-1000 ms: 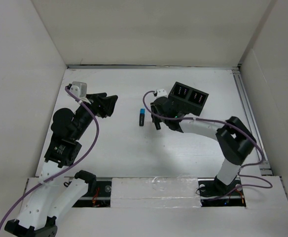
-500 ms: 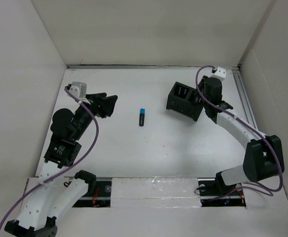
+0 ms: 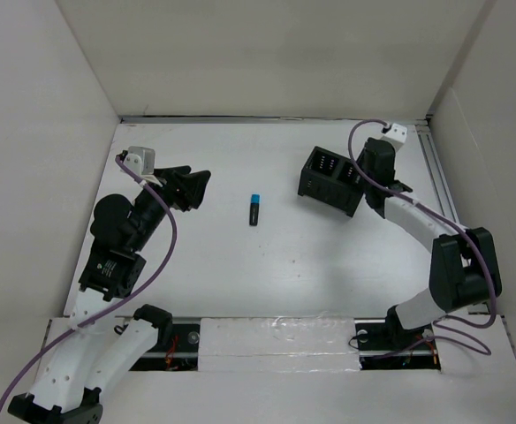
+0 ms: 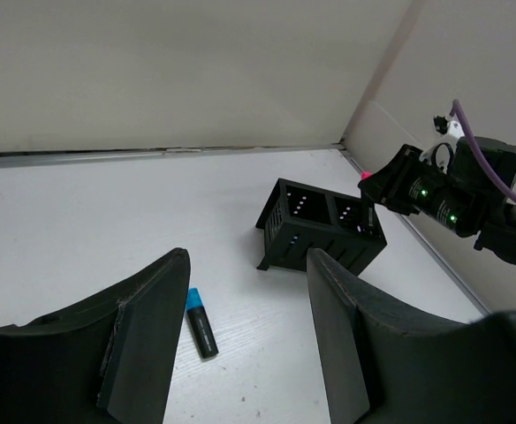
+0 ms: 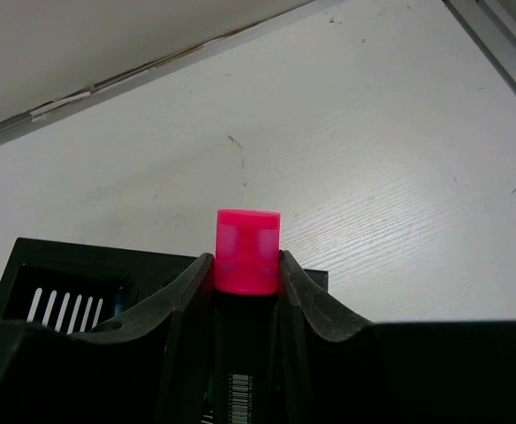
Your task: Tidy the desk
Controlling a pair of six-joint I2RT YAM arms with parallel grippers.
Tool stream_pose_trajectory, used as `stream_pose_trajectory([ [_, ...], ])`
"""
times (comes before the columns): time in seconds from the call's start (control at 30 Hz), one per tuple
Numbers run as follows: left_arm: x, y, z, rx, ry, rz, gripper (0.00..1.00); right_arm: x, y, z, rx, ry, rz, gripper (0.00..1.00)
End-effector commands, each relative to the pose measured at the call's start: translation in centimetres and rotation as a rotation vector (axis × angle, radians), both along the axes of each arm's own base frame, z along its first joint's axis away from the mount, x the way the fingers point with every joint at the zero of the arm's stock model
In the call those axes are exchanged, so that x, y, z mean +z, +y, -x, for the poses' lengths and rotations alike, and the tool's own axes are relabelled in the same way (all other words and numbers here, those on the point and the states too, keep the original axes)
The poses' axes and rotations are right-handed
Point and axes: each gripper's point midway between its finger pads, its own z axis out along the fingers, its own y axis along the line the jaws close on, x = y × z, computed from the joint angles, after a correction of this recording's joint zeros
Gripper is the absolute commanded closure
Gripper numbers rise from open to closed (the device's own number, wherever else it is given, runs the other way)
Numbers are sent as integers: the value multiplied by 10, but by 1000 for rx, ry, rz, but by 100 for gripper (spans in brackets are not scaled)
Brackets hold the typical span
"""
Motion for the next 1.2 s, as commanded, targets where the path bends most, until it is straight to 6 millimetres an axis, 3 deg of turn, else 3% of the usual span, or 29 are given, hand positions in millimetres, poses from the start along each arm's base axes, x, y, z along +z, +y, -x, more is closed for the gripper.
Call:
stream_pose_trajectory([
  [0.0,13,-1,3,-10,-48,20,49,17,4,-2,-35,-77,40,69],
  [0.1,10,-1,0,-4,-38,17,49,14,13,2,-25,-71,53,65],
  [0.23,13,-1,2,-8,-48,20,49,16,27,9,-5,-74,67,52],
  [0.33,10,0,0,1,-38,18,49,25,28,18,-32,-84,82,40],
  [0.47,11,0,0,-2,-39,18,49,47,40,26,9,-125,92,38],
  [0.5,10,0,-1,-1,-37,17,49,54,41,29,17,-141,84,41],
  [0.63,11,-1,0,-5,-40,18,49,58,93,40,209,-163,31,91],
  [0.67,11,0,-1,3,-40,17,49,54,124,46,313,-158,17,94],
  [0.7,10,1,-1,6,-37,16,49,48,141,50,361,-145,8,96],
  [0.77,11,1,0,4,-40,17,49,18,186,59,476,-69,24,95],
  [0.8,12,1,1,3,-43,18,49,7,200,61,499,-37,35,92],
  [0.83,12,2,1,7,-45,20,49,-12,218,58,521,10,55,78],
  [0.9,11,2,-1,12,-39,16,49,-34,251,70,591,82,82,57],
  [0.93,11,2,-1,10,-39,16,49,-41,261,72,601,103,99,39],
  [0.97,11,1,0,6,-38,17,49,-55,275,69,616,137,127,32],
  [1.03,13,2,1,6,-46,18,49,-68,297,74,653,174,162,21],
  [1.17,14,1,3,0,-51,22,49,-92,320,67,677,226,205,17],
])
